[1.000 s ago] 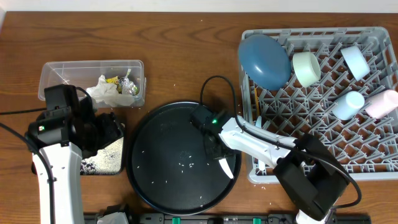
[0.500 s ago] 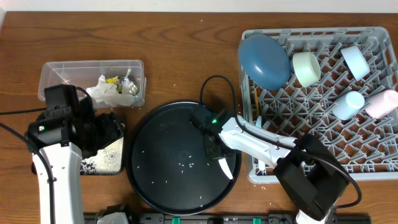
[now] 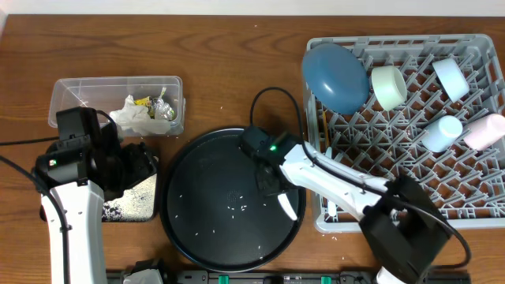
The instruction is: Sort waste into correct bins and load items into the dishwasher rack
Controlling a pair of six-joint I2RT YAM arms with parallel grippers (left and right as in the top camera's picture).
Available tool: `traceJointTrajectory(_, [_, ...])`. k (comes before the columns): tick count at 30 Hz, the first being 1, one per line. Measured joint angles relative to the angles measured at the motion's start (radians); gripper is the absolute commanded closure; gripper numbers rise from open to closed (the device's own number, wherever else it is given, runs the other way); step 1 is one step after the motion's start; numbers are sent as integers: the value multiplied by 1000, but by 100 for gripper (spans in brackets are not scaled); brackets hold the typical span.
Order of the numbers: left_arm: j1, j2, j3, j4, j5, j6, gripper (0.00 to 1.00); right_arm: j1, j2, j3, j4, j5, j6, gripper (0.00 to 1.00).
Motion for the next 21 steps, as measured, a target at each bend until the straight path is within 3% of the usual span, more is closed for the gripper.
traceJointTrajectory(4, [0,0,0,0,0,0,28,0,-31,1,0,2,-6,97])
traceJointTrajectory(10, [0,0,0,0,0,0,28,0,-36,2,9,45,-14,57])
traceJointTrajectory(21, [0,0,0,0,0,0,28,0,30,2,145,95,-89,43])
